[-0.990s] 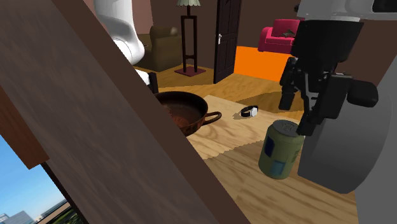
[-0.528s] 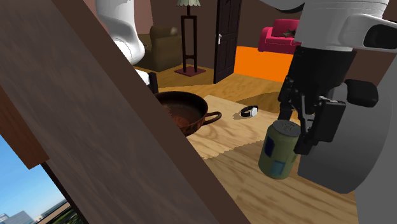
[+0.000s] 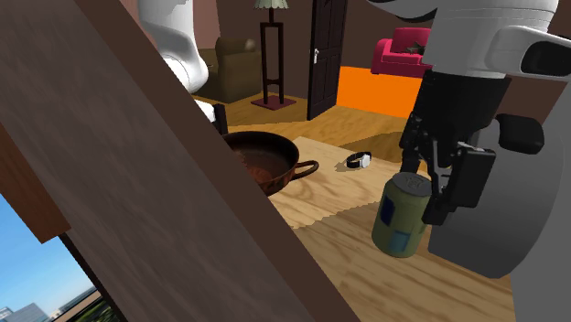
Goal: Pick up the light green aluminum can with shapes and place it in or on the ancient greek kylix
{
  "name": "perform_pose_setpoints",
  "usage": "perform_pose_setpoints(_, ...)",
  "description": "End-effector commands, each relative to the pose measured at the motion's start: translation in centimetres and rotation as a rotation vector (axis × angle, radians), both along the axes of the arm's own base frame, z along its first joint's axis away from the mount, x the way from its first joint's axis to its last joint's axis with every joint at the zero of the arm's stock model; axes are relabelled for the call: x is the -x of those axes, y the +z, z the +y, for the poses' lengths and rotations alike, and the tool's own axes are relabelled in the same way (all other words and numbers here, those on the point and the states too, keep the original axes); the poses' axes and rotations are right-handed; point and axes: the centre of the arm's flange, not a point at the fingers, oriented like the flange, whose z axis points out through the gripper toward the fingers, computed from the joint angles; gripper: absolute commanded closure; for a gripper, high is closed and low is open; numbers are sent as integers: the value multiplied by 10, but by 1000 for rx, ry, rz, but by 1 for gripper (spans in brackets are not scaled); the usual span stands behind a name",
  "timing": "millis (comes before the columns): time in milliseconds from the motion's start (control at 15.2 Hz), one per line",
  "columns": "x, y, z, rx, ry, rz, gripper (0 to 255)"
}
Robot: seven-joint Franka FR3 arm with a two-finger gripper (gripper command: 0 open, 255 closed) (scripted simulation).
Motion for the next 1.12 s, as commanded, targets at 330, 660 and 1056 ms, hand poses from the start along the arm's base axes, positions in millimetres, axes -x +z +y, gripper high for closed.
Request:
perform_pose_setpoints(330,0,0,0,0,0,0,255)
perform_pose_setpoints(660,0,5,0,0,0,0,255)
perform_pose_setpoints(1056,0,37,0,0,0,0,255)
